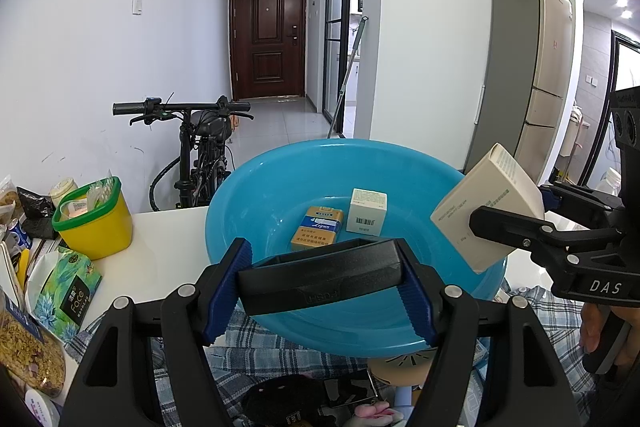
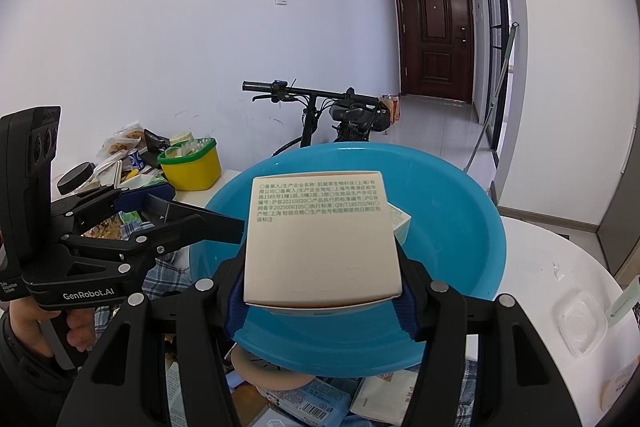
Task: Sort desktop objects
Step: 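Open the right gripper to drop the beige box into the basin, then open the left gripper to drop the black square case into the basin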
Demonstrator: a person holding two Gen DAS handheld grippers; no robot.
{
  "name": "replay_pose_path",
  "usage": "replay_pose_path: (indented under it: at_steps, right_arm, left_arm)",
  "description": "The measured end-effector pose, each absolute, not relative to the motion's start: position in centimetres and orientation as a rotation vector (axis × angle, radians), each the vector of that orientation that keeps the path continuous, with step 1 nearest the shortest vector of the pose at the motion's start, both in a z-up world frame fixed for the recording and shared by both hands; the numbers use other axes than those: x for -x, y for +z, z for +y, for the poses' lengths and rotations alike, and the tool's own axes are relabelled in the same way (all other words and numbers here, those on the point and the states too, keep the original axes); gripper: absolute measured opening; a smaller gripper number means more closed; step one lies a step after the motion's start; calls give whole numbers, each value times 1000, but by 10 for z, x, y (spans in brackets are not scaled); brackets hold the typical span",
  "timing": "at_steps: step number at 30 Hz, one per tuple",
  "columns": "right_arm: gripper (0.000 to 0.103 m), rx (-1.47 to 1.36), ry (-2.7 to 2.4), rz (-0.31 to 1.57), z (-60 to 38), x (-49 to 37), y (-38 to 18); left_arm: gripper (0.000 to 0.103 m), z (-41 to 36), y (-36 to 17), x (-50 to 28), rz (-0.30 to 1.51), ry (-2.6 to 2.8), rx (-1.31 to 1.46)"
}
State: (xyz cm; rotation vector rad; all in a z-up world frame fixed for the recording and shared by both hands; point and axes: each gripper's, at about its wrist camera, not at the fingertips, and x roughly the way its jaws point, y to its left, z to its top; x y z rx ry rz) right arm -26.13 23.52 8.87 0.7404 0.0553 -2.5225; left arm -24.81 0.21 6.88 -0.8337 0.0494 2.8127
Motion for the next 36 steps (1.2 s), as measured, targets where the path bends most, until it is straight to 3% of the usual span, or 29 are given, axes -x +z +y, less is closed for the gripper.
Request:
replay_pose_path:
  at_steps: [26, 27, 29, 30, 36]
  right_arm:
    - [58, -737, -2532, 56, 239, 259, 87]
    - [60, -737, -2540, 64, 237, 259, 87]
    - [85, -731, -2583, 94, 237, 259, 88]
    - [103, -721, -2614, 102, 238, 258, 88]
    - [103, -668, -2649, 75, 245, 252, 98]
  left_arm:
    - [73, 1, 69, 248, 42, 2817, 831]
    - [73, 1, 70, 248, 41, 2819, 831]
    - [73, 1, 70, 248, 41, 2821, 830]
    - [73, 1, 70, 248, 40, 2822, 829]
    - [73, 0, 69, 248, 40, 2827, 827]
